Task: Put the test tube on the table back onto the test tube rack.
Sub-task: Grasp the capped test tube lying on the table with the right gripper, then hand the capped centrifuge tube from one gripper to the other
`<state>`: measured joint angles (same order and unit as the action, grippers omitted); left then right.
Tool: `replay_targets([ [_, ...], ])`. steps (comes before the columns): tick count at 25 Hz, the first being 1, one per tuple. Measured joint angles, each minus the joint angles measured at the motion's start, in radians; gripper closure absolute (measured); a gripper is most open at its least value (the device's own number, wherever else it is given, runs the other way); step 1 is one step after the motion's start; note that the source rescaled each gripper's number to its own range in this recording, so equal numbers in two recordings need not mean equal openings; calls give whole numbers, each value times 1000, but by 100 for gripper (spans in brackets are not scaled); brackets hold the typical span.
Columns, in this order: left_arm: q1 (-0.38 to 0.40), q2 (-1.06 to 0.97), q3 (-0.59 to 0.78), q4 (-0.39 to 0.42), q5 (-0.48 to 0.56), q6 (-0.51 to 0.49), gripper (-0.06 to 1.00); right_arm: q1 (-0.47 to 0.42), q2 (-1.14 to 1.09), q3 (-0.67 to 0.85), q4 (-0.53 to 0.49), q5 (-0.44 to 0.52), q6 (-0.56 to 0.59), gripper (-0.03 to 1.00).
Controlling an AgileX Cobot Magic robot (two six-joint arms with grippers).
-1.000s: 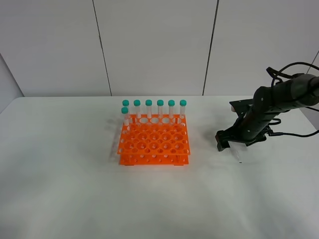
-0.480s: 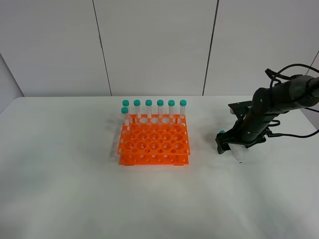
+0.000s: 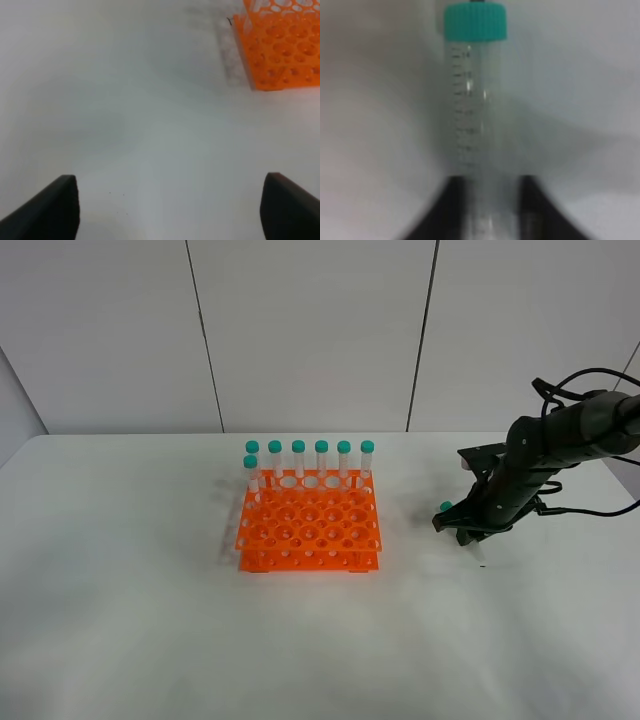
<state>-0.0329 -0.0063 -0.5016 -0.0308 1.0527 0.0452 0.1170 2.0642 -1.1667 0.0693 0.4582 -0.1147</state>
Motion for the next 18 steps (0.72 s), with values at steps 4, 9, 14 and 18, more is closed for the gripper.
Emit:
replay_targets([
  [4,0,0,0,0,0,0,-6,0,-4,0,-1,-5,0,96],
  [9,0,0,0,0,0,0,-6,0,-117,0,-1,18,-19,96],
  [14,0,0,0,0,0,0,-6,0,-337,0,29,110,-81,96],
  [18,0,0,0,0,0,0,-6,0,-495,0,125,247,-182,96],
])
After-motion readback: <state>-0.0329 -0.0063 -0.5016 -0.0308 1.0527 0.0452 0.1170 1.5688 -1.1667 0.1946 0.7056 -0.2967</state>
